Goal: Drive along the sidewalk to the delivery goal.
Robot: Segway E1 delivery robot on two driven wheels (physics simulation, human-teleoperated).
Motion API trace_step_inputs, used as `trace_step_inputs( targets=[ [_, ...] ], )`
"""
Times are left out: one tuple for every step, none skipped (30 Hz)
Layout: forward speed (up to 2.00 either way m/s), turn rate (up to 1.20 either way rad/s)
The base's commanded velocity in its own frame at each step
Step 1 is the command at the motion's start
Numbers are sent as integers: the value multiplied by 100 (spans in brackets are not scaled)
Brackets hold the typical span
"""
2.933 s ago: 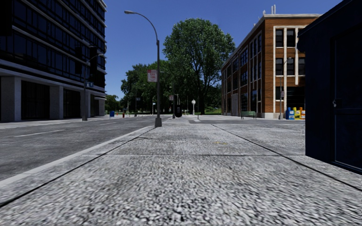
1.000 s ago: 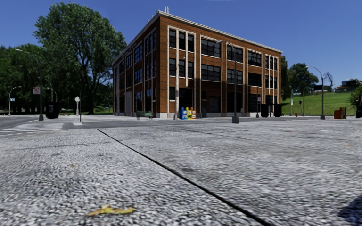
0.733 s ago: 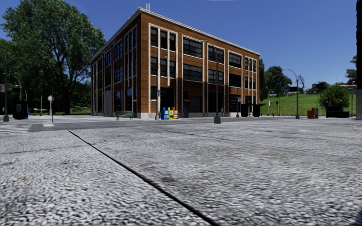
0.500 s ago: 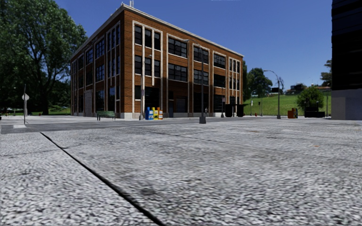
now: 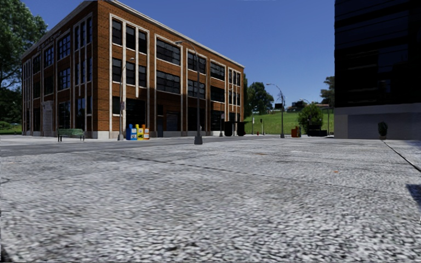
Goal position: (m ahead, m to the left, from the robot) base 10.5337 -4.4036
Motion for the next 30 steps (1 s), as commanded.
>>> trace_step_inputs(
  targets=[
    [134, -48],
    [134, -48],
    [134, -48],
    [134, -48],
    [135, -48],
    [135, -48],
    [135, -48],
    [135, -48],
    [135, -48],
    [135, -48],
    [135, -48],
    [135, -48],
    [135, -48],
    [135, -48],
    [135, -48],
    [135, -48],
    [135, -48],
    [135, -48],
    [135, -48],
    [135, -48],
    [135, -48],
    [135, -48],
    [135, -48],
    [135, -48],
    [135, -48],
    [135, -48],
    [135, -48],
    [135, -48],
    [135, -48],
    [135, -48]
  ],
)
